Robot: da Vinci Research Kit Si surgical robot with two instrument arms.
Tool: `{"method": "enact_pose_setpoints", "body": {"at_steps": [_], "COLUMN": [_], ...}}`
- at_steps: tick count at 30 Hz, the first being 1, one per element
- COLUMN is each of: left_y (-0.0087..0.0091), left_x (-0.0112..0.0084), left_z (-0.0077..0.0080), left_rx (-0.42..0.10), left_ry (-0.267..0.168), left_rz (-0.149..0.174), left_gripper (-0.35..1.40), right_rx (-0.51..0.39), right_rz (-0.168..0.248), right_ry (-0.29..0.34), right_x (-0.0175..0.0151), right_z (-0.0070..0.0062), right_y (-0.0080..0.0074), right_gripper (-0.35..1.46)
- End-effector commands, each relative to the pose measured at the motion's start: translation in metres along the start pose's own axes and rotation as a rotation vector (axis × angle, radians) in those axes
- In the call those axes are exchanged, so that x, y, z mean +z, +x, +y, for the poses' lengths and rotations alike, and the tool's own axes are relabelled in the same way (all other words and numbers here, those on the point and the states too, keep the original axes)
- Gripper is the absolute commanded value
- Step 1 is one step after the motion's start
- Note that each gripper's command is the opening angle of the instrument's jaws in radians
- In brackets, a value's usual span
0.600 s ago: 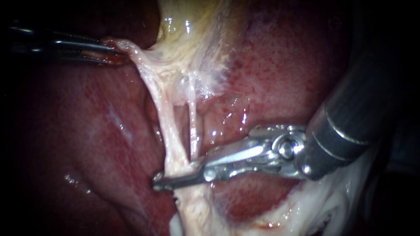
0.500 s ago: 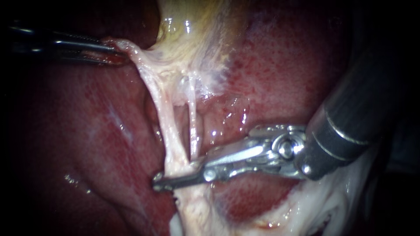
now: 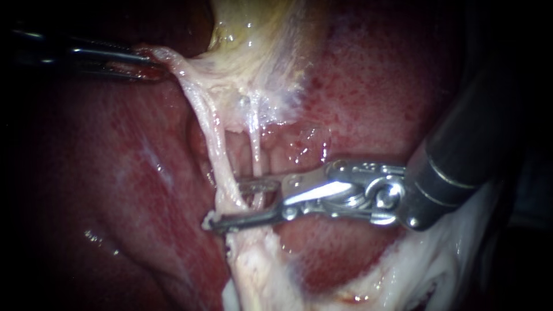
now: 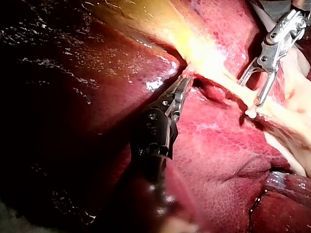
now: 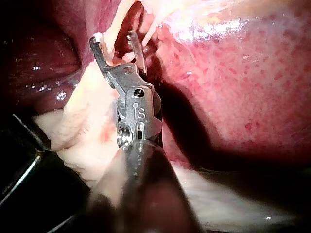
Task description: Going back first clip left tube
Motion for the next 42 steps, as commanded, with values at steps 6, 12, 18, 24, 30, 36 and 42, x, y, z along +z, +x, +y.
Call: {"method": "enact_pose_setpoints", "body": {"at_steps": [6, 12, 18, 24, 30, 36, 42], "left_y": [0.0000, 0.0000, 0.0000, -0.0001, -0.0015, -0.0035, -0.0042], "left_x": [-0.0002, -0.0002, -0.0002, 0.0002, 0.0026, 0.0057, 0.0067], "left_z": [0.0000, 0.0000, -0.0001, -0.0001, -0.0001, -0.0009, -0.0010], "left_rx": [0.001, 0.001, 0.001, 0.001, 0.009, 0.004, 0.004], "left_ry": [-0.001, -0.002, -0.002, 0.001, 0.006, -0.009, -0.015], "left_rz": [0.000, 0.000, 0.000, 0.000, 0.002, -0.007, -0.015], "left_gripper": [-0.35, -0.35, -0.35, -0.35, -0.35, -0.35, -0.35], "right_rx": [-0.122, -0.230, -0.307, -0.334, -0.335, -0.341, -0.341], "right_rz": [0.006, -0.028, -0.122, -0.128, -0.128, -0.128, -0.128], "right_ry": [-0.027, -0.021, -0.008, 0.001, 0.002, 0.003, 0.003], "right_x": [-0.0052, -0.0116, -0.0165, -0.0181, -0.0182, -0.0183, -0.0184], "right_z": [-0.0003, -0.0005, -0.0007, -0.0011, -0.0015, -0.0015, -0.0015], "right_y": [0.0010, 0.0025, 0.0032, 0.0036, 0.0036, 0.0035, 0.0035], "right_gripper": [0.50, 0.50, 0.49, 0.49, 0.50, 0.50, 0.50]}}
